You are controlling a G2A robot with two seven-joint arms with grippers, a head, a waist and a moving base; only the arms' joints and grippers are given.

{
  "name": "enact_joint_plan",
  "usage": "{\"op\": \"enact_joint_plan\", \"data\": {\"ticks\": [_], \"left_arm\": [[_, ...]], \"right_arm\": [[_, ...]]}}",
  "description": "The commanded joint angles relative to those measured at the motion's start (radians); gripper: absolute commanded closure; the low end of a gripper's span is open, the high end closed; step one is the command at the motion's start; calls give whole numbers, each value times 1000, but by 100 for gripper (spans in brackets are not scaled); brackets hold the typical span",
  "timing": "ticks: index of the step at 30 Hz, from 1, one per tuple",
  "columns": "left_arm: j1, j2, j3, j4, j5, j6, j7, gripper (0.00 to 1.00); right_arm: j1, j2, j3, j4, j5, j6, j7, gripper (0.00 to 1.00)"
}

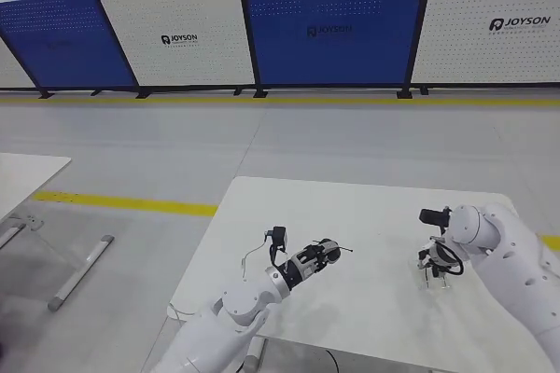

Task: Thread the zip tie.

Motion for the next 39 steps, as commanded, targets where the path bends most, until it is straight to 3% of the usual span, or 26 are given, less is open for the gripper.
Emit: {"op": "enact_joint_plan", "data": {"ticks": [1,4,14,16,17,18,26,32,35,39], "left_arm": [[0,0,0,0,0,0,0,100],[0,0,0,0,0,0,0,100],[0,0,0,0,0,0,0,100],[0,0,0,0,0,0,0,100],[0,0,0,0,0,0,0,100],[0,0,0,0,0,0,0,100],[0,0,0,0,0,0,0,100],[0,0,0,0,0,0,0,100],[0,0,0,0,0,0,0,100],[0,0,0,0,0,0,0,100]], "right_arm": [[6,-7,-8,16,1,0,-1,77],[15,-19,-19,41,4,-9,0,82],[33,-48,-34,116,18,-38,-9,80],[37,-53,-36,128,18,-41,-9,86],[38,-55,-37,132,17,-43,-10,98],[40,-56,-37,135,15,-44,-10,100],[36,-55,-22,128,2,-54,-14,100],[-10,-23,26,21,-29,-46,-11,100],[-65,12,84,-101,-56,-37,-25,100],[-196,76,223,-344,-103,0,-55,100]]}}
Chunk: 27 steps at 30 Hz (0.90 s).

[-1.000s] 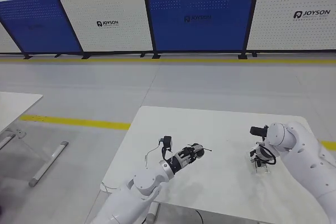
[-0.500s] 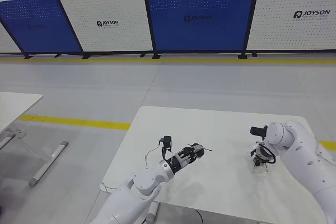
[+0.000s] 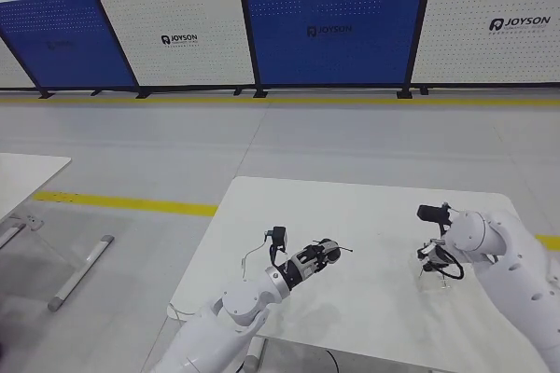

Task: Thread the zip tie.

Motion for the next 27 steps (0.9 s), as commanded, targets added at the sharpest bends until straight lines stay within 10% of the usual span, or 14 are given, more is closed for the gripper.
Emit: {"op": "enact_joint_plan", "data": {"ticks": [1,8,18,27], "left_arm": [[0,0,0,0,0,0,0,100],[0,0,0,0,0,0,0,100],[0,0,0,0,0,0,0,100],[0,0,0,0,0,0,0,100]], "right_arm": [[-79,32,86,-137,-23,10,-23,100],[-346,82,340,-453,-31,10,-149,100],[-358,83,346,-468,-26,7,-144,100],[-434,40,281,-554,125,10,-502,100]]}}
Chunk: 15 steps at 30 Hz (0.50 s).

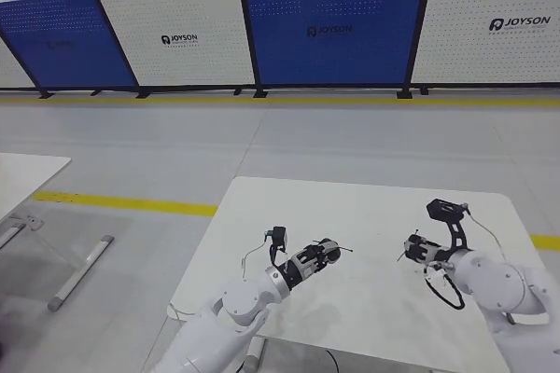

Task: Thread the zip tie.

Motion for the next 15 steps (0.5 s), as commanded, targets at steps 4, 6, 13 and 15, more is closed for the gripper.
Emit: {"op": "enact_joint_plan", "data": {"ticks": [4,6,13,15], "left_arm": [[0,0,0,0,0,0,0,100],[0,0,0,0,0,0,0,100],[0,0,0,0,0,0,0,100],[0,0,1,0,11,-1,8,100]], "right_arm": [[-44,-36,-58,-32,-26,-1,-221,100],[-44,-36,-58,-32,-26,-1,-221,100],[-44,-36,-58,-32,-26,-1,-221,100],[-44,-36,-58,-32,-26,-1,-221,100]]}}
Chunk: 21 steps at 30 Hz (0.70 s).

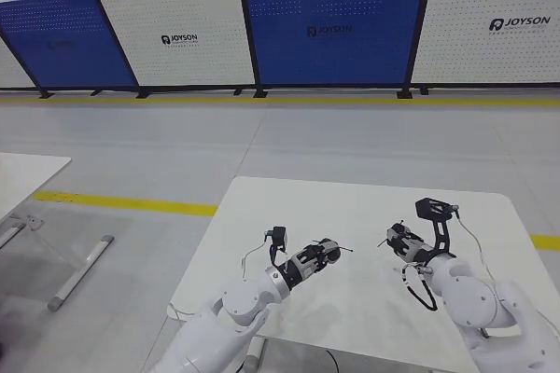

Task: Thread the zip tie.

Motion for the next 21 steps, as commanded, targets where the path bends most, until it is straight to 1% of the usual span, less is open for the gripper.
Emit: {"op": "enact_joint_plan", "data": {"ticks": [1,3,4,6,7,8,17,19,20,21], "left_arm": [[-1,-1,6,0,40,-5,29,100],[-5,-5,24,2,63,-4,67,100],[-13,-8,31,7,88,-2,97,100],[-28,-15,58,21,144,0,160,100],[-38,-21,77,37,173,3,208,100],[-44,-25,88,43,180,2,225,100],[-44,-25,88,43,180,2,225,100],[-44,-25,88,43,180,2,225,100],[-44,-25,88,43,180,2,225,100],[-44,-25,88,43,180,2,225,100]], "right_arm": [[0,0,0,0,0,0,0,100],[0,0,0,0,0,0,0,100],[0,0,0,0,0,0,0,100],[0,0,0,0,0,0,0,100],[0,0,0,0,0,0,0,100],[0,0,0,0,0,0,0,100],[0,0,0,0,0,0,0,100],[-10,-2,2,6,4,-13,-25,100],[-12,-3,0,3,22,-46,-28,100],[-14,-4,3,5,28,-66,-35,100]]}}
